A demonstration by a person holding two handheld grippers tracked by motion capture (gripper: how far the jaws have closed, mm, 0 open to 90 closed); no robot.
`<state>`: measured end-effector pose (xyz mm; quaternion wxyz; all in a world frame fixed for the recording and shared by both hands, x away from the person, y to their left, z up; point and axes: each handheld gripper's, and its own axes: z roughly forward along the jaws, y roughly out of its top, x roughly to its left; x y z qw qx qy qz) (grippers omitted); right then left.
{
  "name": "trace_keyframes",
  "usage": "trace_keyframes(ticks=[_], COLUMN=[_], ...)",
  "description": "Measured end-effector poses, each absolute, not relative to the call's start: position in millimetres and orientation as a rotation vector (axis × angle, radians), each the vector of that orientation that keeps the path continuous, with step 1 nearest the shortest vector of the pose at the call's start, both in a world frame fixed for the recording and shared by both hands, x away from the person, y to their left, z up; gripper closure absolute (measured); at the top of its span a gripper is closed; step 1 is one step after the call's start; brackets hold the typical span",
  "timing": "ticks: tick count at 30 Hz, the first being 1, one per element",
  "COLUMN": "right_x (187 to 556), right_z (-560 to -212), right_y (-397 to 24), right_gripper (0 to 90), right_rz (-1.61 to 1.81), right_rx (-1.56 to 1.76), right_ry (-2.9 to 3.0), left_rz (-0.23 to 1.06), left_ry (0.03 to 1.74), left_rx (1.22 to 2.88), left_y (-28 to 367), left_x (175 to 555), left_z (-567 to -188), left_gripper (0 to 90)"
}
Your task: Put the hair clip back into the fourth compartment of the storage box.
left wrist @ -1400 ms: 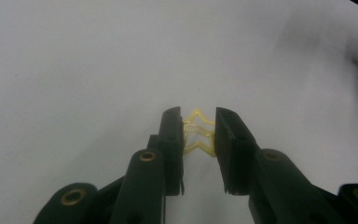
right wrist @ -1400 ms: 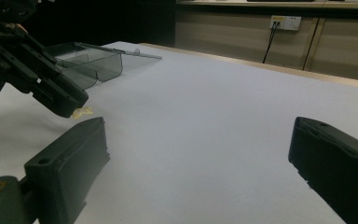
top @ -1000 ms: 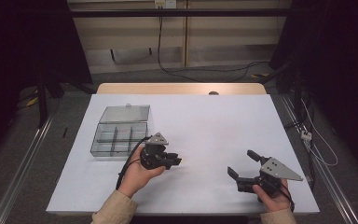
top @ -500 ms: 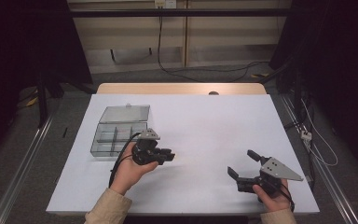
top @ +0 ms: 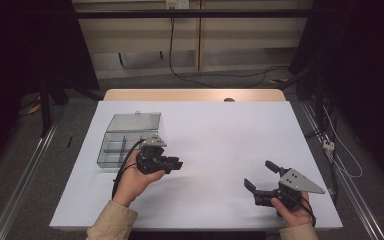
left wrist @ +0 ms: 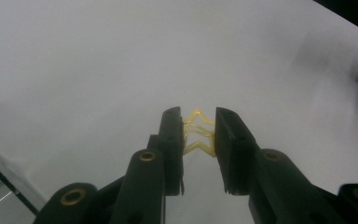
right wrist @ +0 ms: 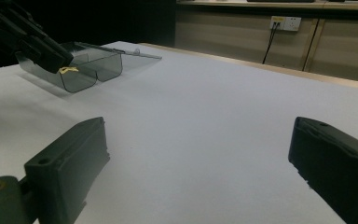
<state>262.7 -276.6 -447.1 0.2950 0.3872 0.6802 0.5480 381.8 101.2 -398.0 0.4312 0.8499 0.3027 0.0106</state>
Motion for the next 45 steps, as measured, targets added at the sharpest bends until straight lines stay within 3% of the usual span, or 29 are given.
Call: trace_keyframes(ticks=[45], right_x=[263], right_z=[-447], right_y=[-277], right_gripper=[4.4], right_rz=[1.456], right_rx=[1.031], right_ry=[1.807], left_rz=[0.052], left_ry=[0.827], left_rx=[2.069], left_y=[139], left_x=[395], left_z=[-381], left_gripper=[73.2])
